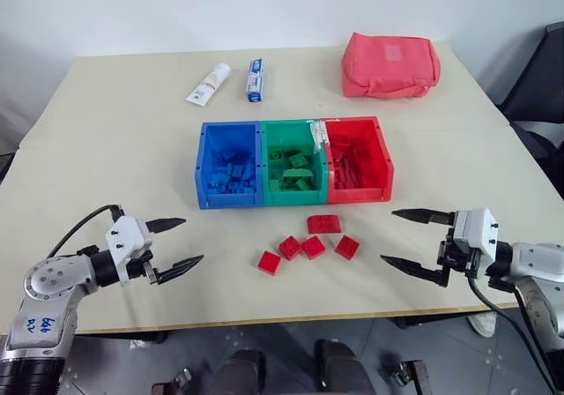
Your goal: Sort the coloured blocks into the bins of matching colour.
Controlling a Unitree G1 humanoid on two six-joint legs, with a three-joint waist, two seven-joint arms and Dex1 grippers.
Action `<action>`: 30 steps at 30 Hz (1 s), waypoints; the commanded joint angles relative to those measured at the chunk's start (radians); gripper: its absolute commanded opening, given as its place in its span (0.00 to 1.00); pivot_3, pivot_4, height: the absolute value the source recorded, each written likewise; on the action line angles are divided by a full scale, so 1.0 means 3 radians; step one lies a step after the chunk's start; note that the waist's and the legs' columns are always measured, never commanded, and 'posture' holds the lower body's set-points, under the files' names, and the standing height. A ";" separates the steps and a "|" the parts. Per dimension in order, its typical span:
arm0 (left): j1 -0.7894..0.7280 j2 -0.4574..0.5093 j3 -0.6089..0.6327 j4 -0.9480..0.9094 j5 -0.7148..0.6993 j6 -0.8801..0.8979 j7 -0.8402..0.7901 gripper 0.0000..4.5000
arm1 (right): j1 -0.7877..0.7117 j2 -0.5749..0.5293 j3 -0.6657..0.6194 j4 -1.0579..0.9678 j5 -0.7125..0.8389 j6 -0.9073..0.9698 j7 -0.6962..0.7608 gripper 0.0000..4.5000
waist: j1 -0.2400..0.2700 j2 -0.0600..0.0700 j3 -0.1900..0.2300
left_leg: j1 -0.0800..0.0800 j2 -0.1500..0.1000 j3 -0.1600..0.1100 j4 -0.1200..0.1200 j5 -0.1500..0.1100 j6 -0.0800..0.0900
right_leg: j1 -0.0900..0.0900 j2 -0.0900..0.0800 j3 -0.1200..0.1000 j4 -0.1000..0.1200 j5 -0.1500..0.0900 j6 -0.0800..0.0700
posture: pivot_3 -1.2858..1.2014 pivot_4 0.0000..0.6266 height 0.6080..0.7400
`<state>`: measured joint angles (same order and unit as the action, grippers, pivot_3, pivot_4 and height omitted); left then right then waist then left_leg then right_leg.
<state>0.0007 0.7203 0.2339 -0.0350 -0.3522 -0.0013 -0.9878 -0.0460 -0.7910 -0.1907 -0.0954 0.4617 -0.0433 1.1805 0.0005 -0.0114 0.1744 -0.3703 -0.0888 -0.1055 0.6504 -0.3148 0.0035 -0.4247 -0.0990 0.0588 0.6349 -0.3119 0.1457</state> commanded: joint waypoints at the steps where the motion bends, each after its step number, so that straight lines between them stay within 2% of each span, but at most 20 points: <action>1: -0.0079 -0.0024 -0.0001 -0.0102 -0.0003 -0.0056 0.0052 0.98 | -0.0001 0.0012 -0.0153 -0.0021 0.0034 -0.0005 -0.0110 1.00 | -0.0001 0.0000 0.0000 | 0.0000 0.0000 0.0000 0.0000 0.0000 0.0000 | 0.0000 0.0000 0.0000 0.0000 0.0000 0.0000 | 0.52 0.24 1.00; 4: -0.0175 -0.0086 -0.0050 -0.0114 -0.0096 0.0023 0.0045 0.98 | 0.0066 -0.0012 -0.0451 -0.0037 0.0159 0.0175 -0.0325 1.00 | 0.0007 0.0000 0.0000 | 0.0000 -0.0001 0.0000 0.0002 0.0000 0.0000 | 0.0000 0.0000 0.0000 0.0002 0.0000 0.0000 | 0.52 0.24 1.00; 8: -0.0196 -0.0142 -0.0171 -0.0243 -0.0144 0.0050 -0.0052 0.98 | 0.0437 -0.0133 -0.0726 0.0044 0.0049 0.0035 -0.0198 1.00 | 0.0049 0.0000 0.0000 | -0.0001 -0.0003 0.0000 0.0002 -0.0002 0.0003 | 0.0000 0.0001 0.0000 0.0000 0.0000 0.0000 | 0.52 0.24 1.00; 14: -0.0318 -0.0208 -0.0449 -0.0422 -0.0105 -0.0032 -0.0160 0.98 | 0.0630 -0.0209 -0.0964 0.0307 -0.0043 -0.0090 -0.0164 1.00 | 0.0065 0.0001 -0.0001 | 0.0003 -0.0003 0.0011 0.0005 -0.0003 0.0006 | 0.0002 0.0003 0.0003 -0.0001 0.0002 0.0004 | 0.52 0.24 1.00; 17: -0.0462 -0.0299 -0.0601 -0.0501 -0.0140 0.0008 -0.0175 0.98 | 0.0606 -0.0246 -0.0711 -0.0187 0.0071 0.0380 -0.0244 1.00 | 0.0061 0.0001 -0.0001 | 0.0004 -0.0002 0.0011 0.0007 -0.0003 0.0005 | 0.0002 0.0004 0.0003 0.0003 0.0002 0.0004 | 0.52 0.24 1.00; 21: -0.0486 -0.0310 -0.0599 -0.0429 -0.0139 -0.0034 -0.0202 0.98 | 0.0279 -0.0229 -0.0316 -0.0585 0.0170 0.1029 -0.0480 1.00 | 0.0014 0.0002 -0.0002 | 0.0004 0.0005 0.0011 0.0009 -0.0005 0.0002 | 0.0001 0.0003 0.0003 0.0004 0.0002 0.0004 | 0.52 0.24 1.00; 26: -0.0361 -0.0257 -0.0433 -0.0401 -0.0215 -0.0058 -0.0213 0.98 | -0.0213 -0.0193 0.0410 -0.0714 -0.0247 0.1661 -0.0868 1.00 | 0.0001 0.0001 -0.0001 | 0.0001 0.0005 0.0010 0.0009 -0.0005 0.0001 | -0.0002 0.0001 0.0001 0.0002 0.0002 0.0003 | 0.52 0.24 1.00; 30: -0.0205 -0.0230 -0.0343 -0.0503 -0.0232 -0.0070 -0.0199 0.98 | -0.0377 -0.0124 0.0715 -0.0723 -0.0276 0.1919 -0.0887 1.00 | 0.0014 0.0001 -0.0001 | -0.0005 0.0003 0.0008 0.0009 -0.0007 0.0004 | -0.0005 0.0000 0.0000 -0.0002 0.0002 0.0003 | 0.52 0.24 1.00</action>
<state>-0.0727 0.6449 0.1110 -0.1456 -0.4022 -0.0027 -1.0478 -0.1496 -0.8366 0.0064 -0.2780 0.3812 0.5109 0.9163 0.0047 -0.0110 0.1741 -0.3718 -0.0884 -0.1029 0.6530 -0.3169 0.0050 -0.4262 -0.0992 0.0587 0.6340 -0.3112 0.1467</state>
